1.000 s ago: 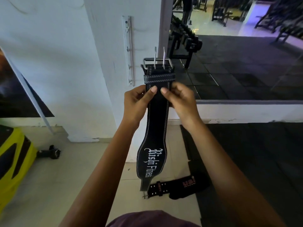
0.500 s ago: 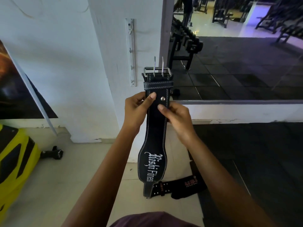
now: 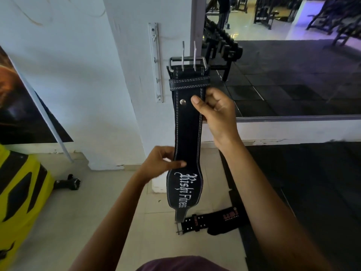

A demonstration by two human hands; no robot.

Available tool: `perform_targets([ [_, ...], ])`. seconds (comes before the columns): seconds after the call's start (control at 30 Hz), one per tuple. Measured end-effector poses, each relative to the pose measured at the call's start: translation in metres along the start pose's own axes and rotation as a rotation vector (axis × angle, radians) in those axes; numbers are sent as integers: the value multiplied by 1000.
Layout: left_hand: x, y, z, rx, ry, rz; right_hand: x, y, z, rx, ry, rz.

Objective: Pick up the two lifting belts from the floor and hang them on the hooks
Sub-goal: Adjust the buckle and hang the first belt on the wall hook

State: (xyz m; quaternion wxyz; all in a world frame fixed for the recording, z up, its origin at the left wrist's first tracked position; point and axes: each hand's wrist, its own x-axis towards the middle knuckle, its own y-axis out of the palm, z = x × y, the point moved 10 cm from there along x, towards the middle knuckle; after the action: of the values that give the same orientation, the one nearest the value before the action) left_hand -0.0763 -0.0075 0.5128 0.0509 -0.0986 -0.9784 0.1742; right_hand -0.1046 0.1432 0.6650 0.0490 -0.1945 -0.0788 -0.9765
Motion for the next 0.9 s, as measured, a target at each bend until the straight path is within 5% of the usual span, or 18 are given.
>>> perform_targets([
  [0.13, -10, 7, 9, -41, -10, -59, -8, -4, -9, -71, 12, 12],
  [0.37, 19, -44, -84, -470, 115, -289, -29, -4, -38, -108, 82, 15],
  [0.77, -9, 49, 13, -203, -74, -23, -22, -34, -37, -97, 79, -25],
  [0.9, 2, 24, -21, -345, -14, -236, -26, -41, -54, -85, 140, -29],
])
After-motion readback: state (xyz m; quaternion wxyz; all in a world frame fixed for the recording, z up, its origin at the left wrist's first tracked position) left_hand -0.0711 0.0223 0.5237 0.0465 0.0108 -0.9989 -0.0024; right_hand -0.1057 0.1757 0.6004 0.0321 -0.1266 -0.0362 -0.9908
